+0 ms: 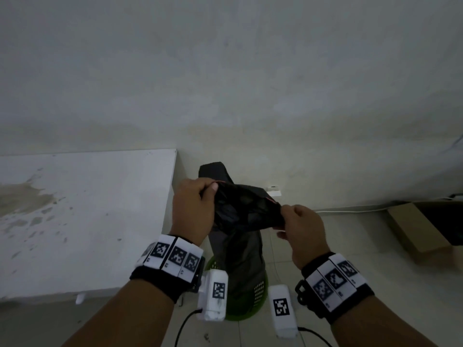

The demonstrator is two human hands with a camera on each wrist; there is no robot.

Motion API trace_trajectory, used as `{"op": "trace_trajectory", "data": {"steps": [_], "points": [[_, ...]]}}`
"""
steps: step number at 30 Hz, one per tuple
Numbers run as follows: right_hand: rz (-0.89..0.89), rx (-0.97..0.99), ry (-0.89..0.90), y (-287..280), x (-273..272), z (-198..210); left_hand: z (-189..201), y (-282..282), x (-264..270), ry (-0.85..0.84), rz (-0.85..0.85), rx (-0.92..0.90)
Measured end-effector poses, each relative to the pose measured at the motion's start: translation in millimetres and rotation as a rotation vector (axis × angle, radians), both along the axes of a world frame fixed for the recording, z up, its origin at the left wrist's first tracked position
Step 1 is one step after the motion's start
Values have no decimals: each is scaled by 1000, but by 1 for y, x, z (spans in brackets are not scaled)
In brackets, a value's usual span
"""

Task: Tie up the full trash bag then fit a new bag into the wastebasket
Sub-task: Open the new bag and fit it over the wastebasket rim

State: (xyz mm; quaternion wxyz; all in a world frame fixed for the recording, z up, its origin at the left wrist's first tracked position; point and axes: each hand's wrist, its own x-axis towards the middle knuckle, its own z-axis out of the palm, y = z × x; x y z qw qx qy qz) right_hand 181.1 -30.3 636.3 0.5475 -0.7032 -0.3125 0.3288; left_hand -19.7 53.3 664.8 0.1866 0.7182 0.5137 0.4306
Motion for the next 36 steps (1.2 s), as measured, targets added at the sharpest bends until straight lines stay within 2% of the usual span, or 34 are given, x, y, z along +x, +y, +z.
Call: {"op": "trace_trajectory", "data": {"steps": [1, 3, 5, 7, 10, 13, 16, 19, 22, 24, 26, 28, 29, 30, 33, 34, 36], "points": [[-36, -43, -56, -2, 6, -2, 2, -1, 0, 4, 17, -7], [25, -153, -197, -5, 18, -5, 5, -2, 1, -1, 43, -12], [145, -256, -363, -7, 23, -3, 5, -6, 5, -11, -25, -16], [244, -264, -408, -6, 23, 1, 5, -12, 11, -48, -126, -87], [390, -159, -372, 1, 18, 17, 7, -26, 21, -116, -254, -174], [558, -140, -211, 6, 8, 31, 6, -34, 26, -132, -359, -209], [610, -52, -249, 11, 5, 24, 1, -39, 28, -77, -407, -264], [555, -33, -206, 13, 14, 5, -11, -39, 24, 13, -307, -260], [405, -39, 118, 11, 33, -6, -20, -34, 13, 35, -71, -184], [333, -22, 240, 10, 47, -7, -19, -27, 8, 5, 57, -166], [285, 12, 277, 10, 59, -4, -11, -19, 8, -164, 147, -248], [249, 54, 324, 12, 67, 1, -1, -13, 11, -370, 136, -344], [238, 75, 345, 13, 69, 5, 4, -11, 14, -411, 114, -356], [220, 94, 357, 13, 70, 9, 8, -9, 16, -383, 104, -341], [206, 140, 284, 17, 74, 16, 13, -3, 17, -106, 129, -163], [239, 143, 225, 16, 76, 17, 12, -1, 17, -59, 150, -103], [252, 128, 173, 13, 81, 16, 13, 0, 18, -79, 189, -25]]}}
